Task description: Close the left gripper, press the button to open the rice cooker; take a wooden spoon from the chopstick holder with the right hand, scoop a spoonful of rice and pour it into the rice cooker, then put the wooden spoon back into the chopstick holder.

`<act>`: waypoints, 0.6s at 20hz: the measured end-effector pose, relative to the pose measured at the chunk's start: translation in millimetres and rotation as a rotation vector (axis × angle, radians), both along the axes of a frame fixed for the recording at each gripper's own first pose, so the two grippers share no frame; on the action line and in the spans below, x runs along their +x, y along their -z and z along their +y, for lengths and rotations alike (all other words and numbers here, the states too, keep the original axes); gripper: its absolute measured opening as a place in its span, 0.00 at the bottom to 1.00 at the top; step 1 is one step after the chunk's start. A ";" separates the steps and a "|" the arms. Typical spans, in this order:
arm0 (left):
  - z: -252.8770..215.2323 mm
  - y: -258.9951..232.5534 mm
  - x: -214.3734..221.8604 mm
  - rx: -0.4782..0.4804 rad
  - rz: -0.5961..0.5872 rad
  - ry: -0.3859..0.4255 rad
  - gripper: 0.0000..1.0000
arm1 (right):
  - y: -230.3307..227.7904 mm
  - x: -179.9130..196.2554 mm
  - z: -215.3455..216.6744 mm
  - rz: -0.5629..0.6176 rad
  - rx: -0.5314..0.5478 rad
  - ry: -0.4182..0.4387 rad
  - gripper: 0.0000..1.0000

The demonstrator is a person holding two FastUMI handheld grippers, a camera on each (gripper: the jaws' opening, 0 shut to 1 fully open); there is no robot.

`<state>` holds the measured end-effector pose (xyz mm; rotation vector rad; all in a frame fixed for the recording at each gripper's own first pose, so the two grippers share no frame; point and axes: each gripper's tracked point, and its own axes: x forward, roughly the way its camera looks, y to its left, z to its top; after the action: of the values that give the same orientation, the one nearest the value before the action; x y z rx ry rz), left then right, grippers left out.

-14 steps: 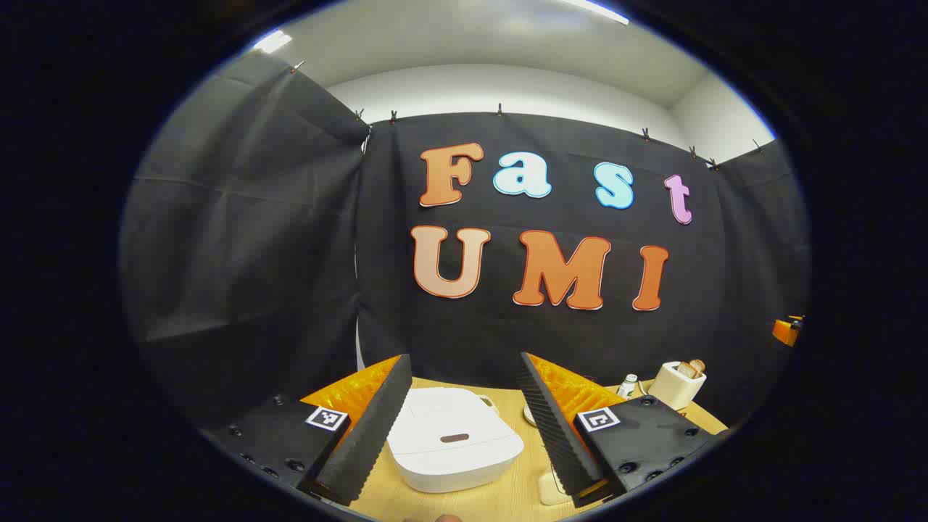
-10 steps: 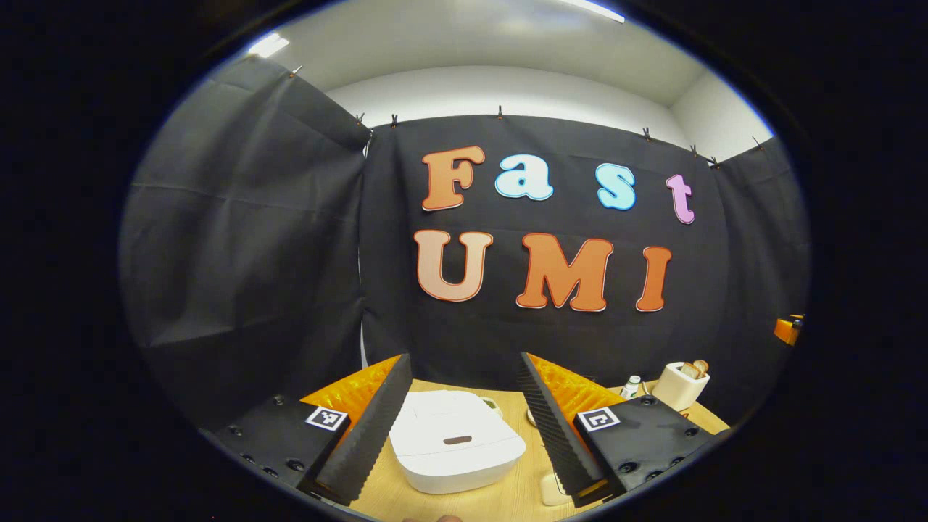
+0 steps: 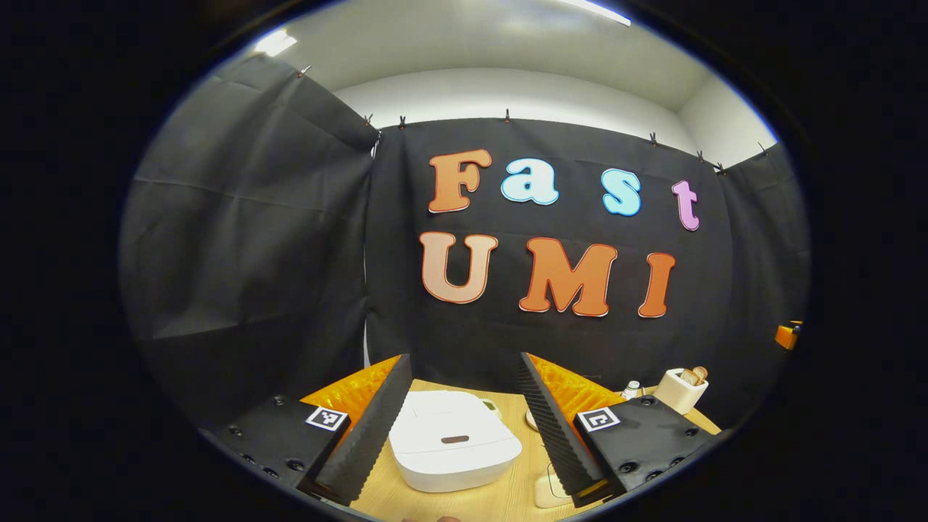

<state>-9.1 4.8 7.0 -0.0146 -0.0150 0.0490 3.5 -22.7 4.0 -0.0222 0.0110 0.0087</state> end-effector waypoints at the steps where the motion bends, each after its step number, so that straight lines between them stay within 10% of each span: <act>1: 0.8 1.0 0.2 0.001 0.005 -0.002 1.00 | 0.3 0.2 -1.1 0.000 0.000 0.002 0.95; 12: -1.3 0.9 -4.2 0.002 0.018 0.026 0.92 | 2.4 -2.2 2.5 0.003 0.006 0.004 0.95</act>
<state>-13.3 3.6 6.1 -0.0127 0.0034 0.0227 1.3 -20.2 1.6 -0.0162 0.0144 0.0049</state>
